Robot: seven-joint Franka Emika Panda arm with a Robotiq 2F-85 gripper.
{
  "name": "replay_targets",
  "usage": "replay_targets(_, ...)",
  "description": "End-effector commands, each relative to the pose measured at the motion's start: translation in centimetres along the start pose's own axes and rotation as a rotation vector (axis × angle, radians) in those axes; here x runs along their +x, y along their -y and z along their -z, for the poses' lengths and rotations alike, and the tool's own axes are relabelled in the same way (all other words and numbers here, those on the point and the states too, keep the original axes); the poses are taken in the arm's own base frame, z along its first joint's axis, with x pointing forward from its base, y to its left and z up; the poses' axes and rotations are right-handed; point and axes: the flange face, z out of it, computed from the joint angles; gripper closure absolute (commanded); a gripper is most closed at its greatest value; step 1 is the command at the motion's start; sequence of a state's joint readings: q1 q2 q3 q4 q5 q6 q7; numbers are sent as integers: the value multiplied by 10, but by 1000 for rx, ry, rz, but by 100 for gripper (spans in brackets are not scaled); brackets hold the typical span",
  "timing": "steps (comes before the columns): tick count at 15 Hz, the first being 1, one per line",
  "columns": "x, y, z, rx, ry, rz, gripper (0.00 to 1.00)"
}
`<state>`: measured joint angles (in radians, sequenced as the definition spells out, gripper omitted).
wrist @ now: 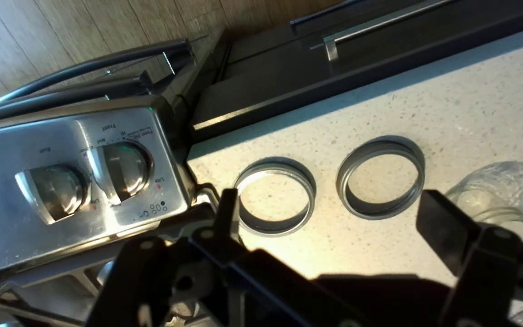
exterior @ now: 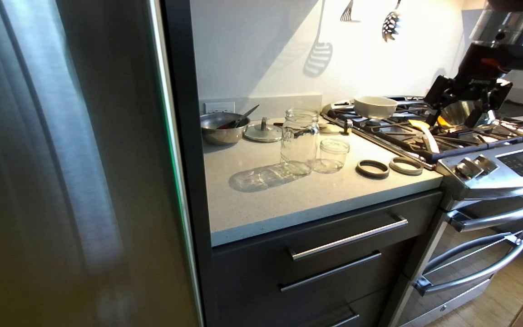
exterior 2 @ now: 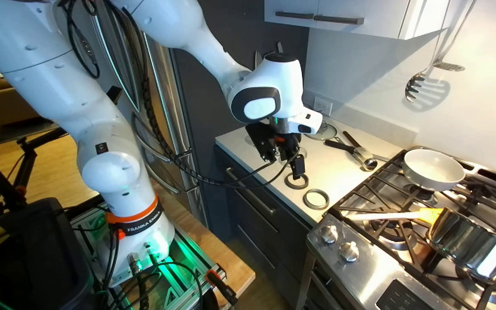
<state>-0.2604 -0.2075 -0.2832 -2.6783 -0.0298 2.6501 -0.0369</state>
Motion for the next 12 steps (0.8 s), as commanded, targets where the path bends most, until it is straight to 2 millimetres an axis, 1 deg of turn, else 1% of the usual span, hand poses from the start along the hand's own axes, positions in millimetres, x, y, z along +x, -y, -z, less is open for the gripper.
replay_targets(1,1,0,-1,-1,3,0,0)
replay_targets(4,3,2,1,-1,-1,3,0)
replay_targets(6,6,-3,-13,0,-14,-41,0)
replay_targets(8,6,-4,-21,50,-8,-62,0)
replay_targets(12,12,-6,-40,75,-24,-114,0)
